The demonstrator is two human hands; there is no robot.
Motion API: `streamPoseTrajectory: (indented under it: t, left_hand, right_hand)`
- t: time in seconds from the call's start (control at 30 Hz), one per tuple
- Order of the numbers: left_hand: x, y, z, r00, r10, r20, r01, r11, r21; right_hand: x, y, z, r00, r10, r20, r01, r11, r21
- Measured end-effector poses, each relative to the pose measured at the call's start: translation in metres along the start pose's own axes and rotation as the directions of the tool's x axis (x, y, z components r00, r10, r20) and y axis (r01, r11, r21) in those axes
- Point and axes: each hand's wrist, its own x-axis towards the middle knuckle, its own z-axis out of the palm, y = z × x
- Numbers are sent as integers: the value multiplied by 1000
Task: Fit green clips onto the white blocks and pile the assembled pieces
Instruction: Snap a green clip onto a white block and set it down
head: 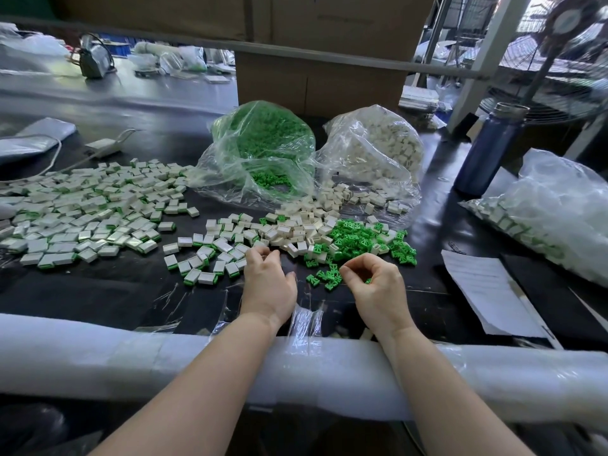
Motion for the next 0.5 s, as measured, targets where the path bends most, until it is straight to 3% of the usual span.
streamPoseTrajectory:
  t: [0.27, 0.5]
  left_hand:
    - [0, 3, 3, 999, -4, 46, -2, 990, 143]
    - [3, 0, 10, 985, 111, 133, -150, 931, 332]
  right_hand:
    - [1, 1, 1, 1000, 10, 8, -9, 999, -32]
    - [1, 1, 2, 1000, 8, 9, -8, 999, -45]
